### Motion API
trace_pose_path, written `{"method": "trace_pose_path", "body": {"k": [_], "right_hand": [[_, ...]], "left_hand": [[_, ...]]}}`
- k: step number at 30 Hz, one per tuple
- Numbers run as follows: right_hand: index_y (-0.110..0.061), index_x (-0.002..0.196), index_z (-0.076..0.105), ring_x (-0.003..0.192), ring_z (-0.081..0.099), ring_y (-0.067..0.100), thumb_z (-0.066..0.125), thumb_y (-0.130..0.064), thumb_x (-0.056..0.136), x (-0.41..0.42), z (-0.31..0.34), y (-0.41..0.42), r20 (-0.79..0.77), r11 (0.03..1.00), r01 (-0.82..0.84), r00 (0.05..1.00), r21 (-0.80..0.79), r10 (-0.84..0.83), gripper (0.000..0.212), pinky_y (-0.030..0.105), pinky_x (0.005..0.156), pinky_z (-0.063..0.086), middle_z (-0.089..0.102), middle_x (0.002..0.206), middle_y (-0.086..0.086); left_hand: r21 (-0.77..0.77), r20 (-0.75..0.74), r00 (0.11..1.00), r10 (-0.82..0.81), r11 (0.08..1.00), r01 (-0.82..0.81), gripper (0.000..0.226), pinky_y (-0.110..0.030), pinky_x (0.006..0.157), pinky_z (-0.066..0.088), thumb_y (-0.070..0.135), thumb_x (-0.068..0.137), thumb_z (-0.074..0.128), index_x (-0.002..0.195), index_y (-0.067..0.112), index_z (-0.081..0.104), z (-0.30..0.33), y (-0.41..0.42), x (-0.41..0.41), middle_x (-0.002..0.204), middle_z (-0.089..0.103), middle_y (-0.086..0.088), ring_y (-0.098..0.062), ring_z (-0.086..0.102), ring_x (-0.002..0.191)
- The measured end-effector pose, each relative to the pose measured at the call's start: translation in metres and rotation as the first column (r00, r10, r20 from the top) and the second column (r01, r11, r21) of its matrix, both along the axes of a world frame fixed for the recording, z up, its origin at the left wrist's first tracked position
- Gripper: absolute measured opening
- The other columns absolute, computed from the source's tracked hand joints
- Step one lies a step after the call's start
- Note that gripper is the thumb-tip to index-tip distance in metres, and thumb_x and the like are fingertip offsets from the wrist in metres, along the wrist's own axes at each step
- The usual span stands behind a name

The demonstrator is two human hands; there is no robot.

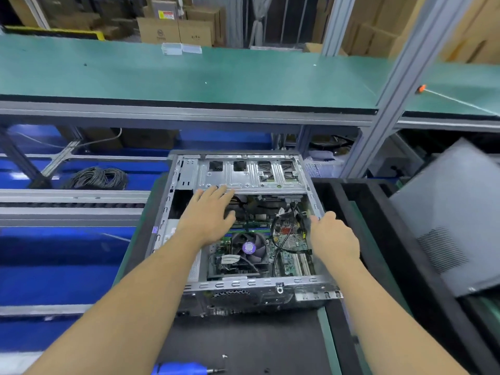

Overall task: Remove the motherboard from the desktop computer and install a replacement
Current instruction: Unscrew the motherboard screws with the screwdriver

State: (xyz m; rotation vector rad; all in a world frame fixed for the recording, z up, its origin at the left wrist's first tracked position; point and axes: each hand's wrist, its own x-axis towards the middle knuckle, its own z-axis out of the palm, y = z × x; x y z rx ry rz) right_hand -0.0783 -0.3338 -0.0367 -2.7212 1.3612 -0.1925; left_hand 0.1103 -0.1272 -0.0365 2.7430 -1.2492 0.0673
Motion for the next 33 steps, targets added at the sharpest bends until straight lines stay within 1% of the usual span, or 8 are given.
{"method": "trace_pose_path", "body": {"k": [9, 14, 17, 20, 25, 28, 30, 33], "right_hand": [[-0.003, 0.116, 0.045, 0.078, 0.054, 0.031, 0.025, -0.047, 0.106, 0.008, 0.009, -0.007, 0.085, 0.972, -0.035, 0.996, 0.23, 0.016, 0.049, 0.037, 0.064, 0.042, 0.063, 0.108, 0.017], [-0.005, 0.14, 0.04, 0.109, 0.054, 0.035, 0.033, -0.048, 0.104, 0.002, 0.015, 0.006, 0.077, 0.992, -0.11, 0.992, 0.066, 0.105, 0.056, 0.044, 0.081, 0.049, 0.057, 0.126, 0.016], [-0.009, 0.129, 0.058, 0.118, 0.048, 0.032, 0.052, -0.028, 0.098, -0.001, 0.026, 0.035, 0.341, 0.946, -0.292, 0.883, -0.138, 0.323, 0.037, 0.046, 0.093, 0.044, 0.059, 0.123, 0.011], [-0.004, 0.099, 0.071, 0.091, 0.056, 0.031, 0.056, -0.009, 0.084, -0.002, 0.036, 0.092, 0.485, 0.795, -0.53, 0.634, -0.295, 0.602, 0.021, 0.046, 0.078, 0.048, 0.064, 0.095, 0.01], [-0.011, 0.064, 0.06, 0.054, 0.055, 0.027, 0.068, -0.021, 0.069, -0.013, 0.025, 0.179, 0.158, 0.299, -0.901, 0.261, -0.314, 0.952, 0.013, 0.026, 0.039, 0.038, 0.056, 0.06, 0.004], [-0.012, 0.069, 0.061, 0.054, 0.057, 0.024, 0.079, -0.025, 0.063, -0.017, 0.009, 0.209, 0.039, 0.062, -0.971, 0.054, -0.232, 0.998, 0.023, 0.024, 0.039, 0.037, 0.058, 0.063, 0.003], [-0.011, 0.081, 0.065, 0.065, 0.062, 0.025, 0.073, -0.029, 0.075, -0.015, -0.007, 0.227, -0.019, 0.024, -0.992, 0.027, -0.124, 0.999, 0.021, 0.027, 0.046, 0.043, 0.062, 0.075, 0.004], [-0.004, 0.113, 0.058, 0.099, 0.058, 0.035, 0.056, -0.042, 0.096, -0.01, -0.036, 0.249, -0.123, 0.157, -0.971, 0.136, 0.183, 0.983, 0.041, 0.041, 0.073, 0.046, 0.057, 0.11, 0.017]], "left_hand": [[-0.103, -0.041, 0.996, 0.082, 0.991, -0.086, 0.06, -0.04, 0.121, 0.024, 0.04, 0.095, 0.044, 0.151, 0.019, 0.04, -0.002, 0.011, -0.002, 0.159, 0.036, 0.0, -0.019, 0.028, 0.147], [-0.13, 0.002, 0.998, 0.068, 0.989, -0.067, 0.048, -0.042, 0.112, 0.037, 0.033, 0.092, 0.046, 0.135, 0.013, 0.057, 0.004, 0.009, -0.005, 0.139, 0.057, -0.004, -0.025, 0.048, 0.131], [-0.131, 0.029, 0.999, 0.044, 0.991, -0.039, 0.041, -0.04, 0.108, 0.04, 0.028, 0.092, 0.048, 0.126, 0.011, 0.063, 0.007, 0.013, -0.014, 0.131, 0.06, -0.006, -0.025, 0.053, 0.123], [-0.151, -0.063, 0.996, 0.056, 0.986, -0.065, 0.041, -0.042, 0.106, 0.041, 0.029, 0.094, 0.049, 0.13, 0.014, 0.062, 0.011, 0.018, -0.025, 0.136, 0.057, -0.003, -0.024, 0.05, 0.125], [-0.201, -0.224, 0.972, 0.07, 0.973, -0.116, 0.024, -0.035, 0.074, 0.05, 0.024, 0.092, 0.047, 0.095, 0.019, 0.071, 0.011, 0.041, -0.037, 0.092, 0.068, 0.0, -0.023, 0.061, 0.09], [-0.232, -0.144, 0.99, 0.007, 0.972, -0.041, 0.025, -0.037, 0.085, 0.049, 0.021, 0.093, 0.049, 0.097, 0.014, 0.073, 0.011, 0.05, -0.043, 0.094, 0.071, -0.001, -0.021, 0.06, 0.092], [-0.255, -0.126, 0.991, -0.035, 0.967, 0.002, 0.026, -0.038, 0.094, 0.049, 0.02, 0.096, 0.05, 0.106, 0.013, 0.073, 0.01, 0.054, -0.047, 0.103, 0.071, -0.001, -0.02, 0.06, 0.101], [-0.294, -0.207, 0.975, -0.085, 0.956, 0.021, 0.029, -0.034, 0.1, 0.044, 0.019, 0.099, 0.05, 0.122, 0.014, 0.067, 0.014, 0.067, -0.052, 0.117, 0.064, 0.0, -0.018, 0.055, 0.114]]}}
